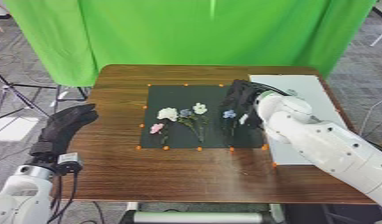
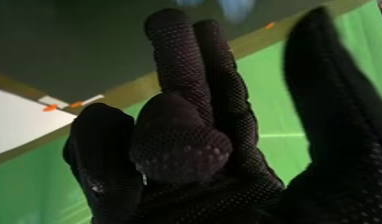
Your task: Arrange flowers
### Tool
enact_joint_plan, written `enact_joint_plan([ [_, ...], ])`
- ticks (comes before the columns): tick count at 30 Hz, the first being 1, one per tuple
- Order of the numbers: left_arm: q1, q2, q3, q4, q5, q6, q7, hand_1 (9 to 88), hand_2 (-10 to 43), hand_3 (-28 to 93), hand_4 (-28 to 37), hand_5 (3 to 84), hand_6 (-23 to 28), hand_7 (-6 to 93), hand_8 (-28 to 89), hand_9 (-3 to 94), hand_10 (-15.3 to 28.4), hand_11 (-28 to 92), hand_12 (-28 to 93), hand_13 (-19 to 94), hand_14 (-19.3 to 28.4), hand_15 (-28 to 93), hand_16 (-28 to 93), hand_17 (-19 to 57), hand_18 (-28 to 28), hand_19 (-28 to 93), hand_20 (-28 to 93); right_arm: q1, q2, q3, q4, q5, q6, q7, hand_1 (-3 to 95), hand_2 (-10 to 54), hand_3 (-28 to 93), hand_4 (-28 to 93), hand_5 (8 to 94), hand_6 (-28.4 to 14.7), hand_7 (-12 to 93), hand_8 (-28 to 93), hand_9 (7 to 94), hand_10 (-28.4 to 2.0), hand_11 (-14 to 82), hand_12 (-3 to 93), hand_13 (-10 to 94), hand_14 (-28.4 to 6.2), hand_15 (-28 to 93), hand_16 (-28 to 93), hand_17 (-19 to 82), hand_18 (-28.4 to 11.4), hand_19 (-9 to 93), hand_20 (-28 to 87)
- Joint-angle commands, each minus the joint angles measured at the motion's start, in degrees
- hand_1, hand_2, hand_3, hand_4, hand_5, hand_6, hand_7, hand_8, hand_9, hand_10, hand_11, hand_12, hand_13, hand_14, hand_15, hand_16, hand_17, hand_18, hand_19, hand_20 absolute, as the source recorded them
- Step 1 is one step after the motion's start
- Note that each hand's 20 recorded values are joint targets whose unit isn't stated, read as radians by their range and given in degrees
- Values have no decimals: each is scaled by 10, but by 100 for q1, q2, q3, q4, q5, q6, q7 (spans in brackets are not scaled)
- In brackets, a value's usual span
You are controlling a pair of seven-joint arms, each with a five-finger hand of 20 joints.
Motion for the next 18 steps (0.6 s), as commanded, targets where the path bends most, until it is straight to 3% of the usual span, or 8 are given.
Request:
enact_joint_plan([
  [1, 58, -24, -19, -10, -7, -80, -59, 309, -57, 632, -139, 448, 32, 202, -82, 448, 129, 247, 163, 353, 169, 164, 47, 10, 116, 50, 134, -22, 200, 632, -128, 11, -313, -27, 270, -95, 587, -127, 646, -20, 136, -76, 712, -166, 148, 228, 912, -12, 653, 312, 642, -164, 932, 644],
  [6, 64, -24, -23, -23, 1, -86, -64, 309, -58, 633, -138, 449, 32, 201, -82, 448, 129, 245, 162, 353, 169, 164, 47, 10, 116, 50, 134, 45, 394, 756, -52, -736, 138, 100, 219, -95, 573, -107, 595, -26, 102, -60, 641, -179, 98, 218, 887, -26, 639, 310, 610, -177, 932, 619],
  [10, 87, -28, -36, -31, -3, -62, -58, 309, -57, 632, -138, 449, 32, 201, -82, 448, 129, 246, 162, 352, 169, 165, 47, 9, 117, 50, 135, 210, 428, 755, 333, -2304, -465, 346, 224, -95, 586, -104, 506, -20, 71, -49, 517, -179, 60, 187, 873, -27, 639, 304, 594, -178, 932, 594],
  [11, 102, -33, -49, -39, -2, -64, -60, 309, -57, 632, -138, 449, 32, 202, -82, 448, 129, 246, 162, 352, 169, 165, 47, 8, 119, 53, 136, 220, 474, 790, 496, -2158, -478, 127, 234, -95, 589, -105, 487, -20, 66, -47, 489, -176, 52, 177, 869, -28, 646, 303, 593, -179, 932, 593],
  [14, 178, -64, -88, -79, -2, -43, -49, 308, -57, 632, -137, 448, 31, 204, -81, 448, 129, 245, 161, 352, 169, 165, 47, 7, 124, 62, 141, 353, 557, 747, 845, -2332, -761, 31, 252, -95, 595, -110, 475, -17, 64, -44, 462, -152, 49, 141, 865, -22, 673, 291, 599, -179, 932, 604],
  [18, 134, -59, -68, -60, -2, -71, -76, 308, -57, 631, -137, 449, 32, 203, -83, 447, 128, 246, 162, 351, 169, 166, 47, 7, 126, 65, 141, 557, 470, 459, 1155, -2657, -1002, 523, 259, -95, 600, -124, 468, -10, 67, -46, 443, -150, 50, 126, 865, -18, 699, 282, 612, -177, 932, 639],
])
